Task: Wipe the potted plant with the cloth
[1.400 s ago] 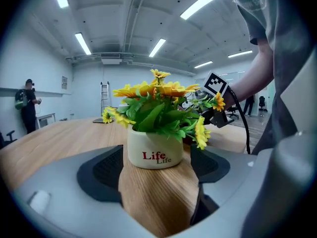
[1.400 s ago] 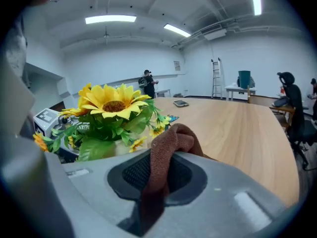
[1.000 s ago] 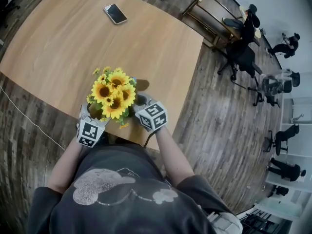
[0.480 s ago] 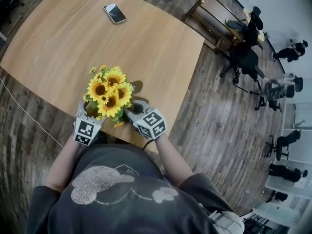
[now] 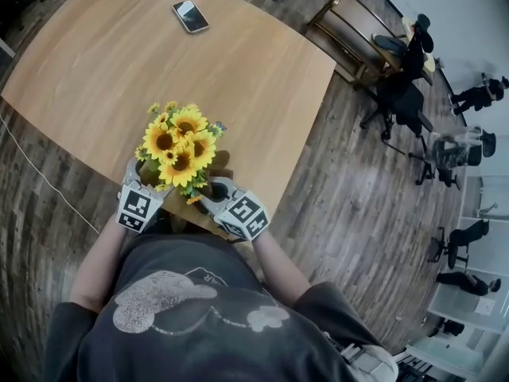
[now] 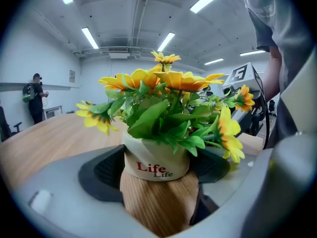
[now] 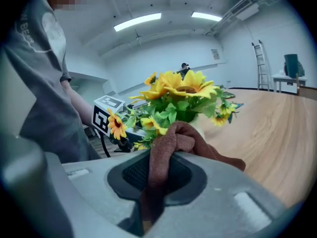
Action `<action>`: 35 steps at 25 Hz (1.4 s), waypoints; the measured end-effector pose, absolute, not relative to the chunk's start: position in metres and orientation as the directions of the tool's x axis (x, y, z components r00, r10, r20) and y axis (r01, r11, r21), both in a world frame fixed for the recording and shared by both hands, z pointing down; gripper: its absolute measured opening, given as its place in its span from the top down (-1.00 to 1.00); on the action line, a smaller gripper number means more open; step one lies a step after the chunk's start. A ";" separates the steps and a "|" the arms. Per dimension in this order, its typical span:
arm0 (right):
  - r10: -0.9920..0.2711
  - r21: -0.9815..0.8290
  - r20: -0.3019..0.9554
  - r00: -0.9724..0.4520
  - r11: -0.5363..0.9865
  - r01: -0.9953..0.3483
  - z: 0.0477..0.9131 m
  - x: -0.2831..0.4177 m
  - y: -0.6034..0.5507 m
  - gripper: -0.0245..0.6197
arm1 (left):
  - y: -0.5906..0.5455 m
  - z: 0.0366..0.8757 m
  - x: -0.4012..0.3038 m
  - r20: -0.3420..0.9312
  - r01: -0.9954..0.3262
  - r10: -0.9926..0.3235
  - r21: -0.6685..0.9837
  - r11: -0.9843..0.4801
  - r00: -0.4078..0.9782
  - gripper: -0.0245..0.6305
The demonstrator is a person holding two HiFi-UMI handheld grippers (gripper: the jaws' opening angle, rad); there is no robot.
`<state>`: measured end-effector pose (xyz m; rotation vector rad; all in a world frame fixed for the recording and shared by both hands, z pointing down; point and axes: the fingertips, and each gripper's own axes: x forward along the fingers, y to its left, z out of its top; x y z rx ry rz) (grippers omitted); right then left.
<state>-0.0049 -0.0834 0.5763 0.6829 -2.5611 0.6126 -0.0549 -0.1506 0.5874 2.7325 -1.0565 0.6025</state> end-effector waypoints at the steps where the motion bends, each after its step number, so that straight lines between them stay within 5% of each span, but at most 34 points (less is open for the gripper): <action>1: -0.387 -0.303 0.491 -0.781 0.764 -0.569 0.575 0.003 -0.087 0.77 | -0.151 0.587 -0.055 0.419 -0.669 -0.609 -0.003 -0.743 0.673 -0.43; 8: -0.543 -0.257 0.513 -0.665 0.642 -0.722 0.578 0.067 -0.143 0.77 | -0.143 0.587 -0.047 0.422 -0.590 -0.532 0.010 -0.807 0.734 -0.43; 17: -0.363 -0.289 0.522 -0.772 0.776 -0.561 0.589 0.052 -0.167 0.77 | -0.102 0.588 -0.017 0.441 -0.407 -0.357 0.020 -0.913 0.823 -0.43; 24: -0.320 -0.347 0.499 -0.805 0.778 -0.524 0.589 0.041 -0.161 0.77 | -0.125 0.598 -0.039 0.444 -0.537 -0.433 0.138 -0.832 0.785 -0.50; 35: -0.228 -0.354 0.502 -0.834 0.826 -0.439 0.586 0.015 -0.109 0.77 | -0.139 0.590 -0.073 0.454 -0.677 -0.564 0.127 -0.725 0.689 -0.27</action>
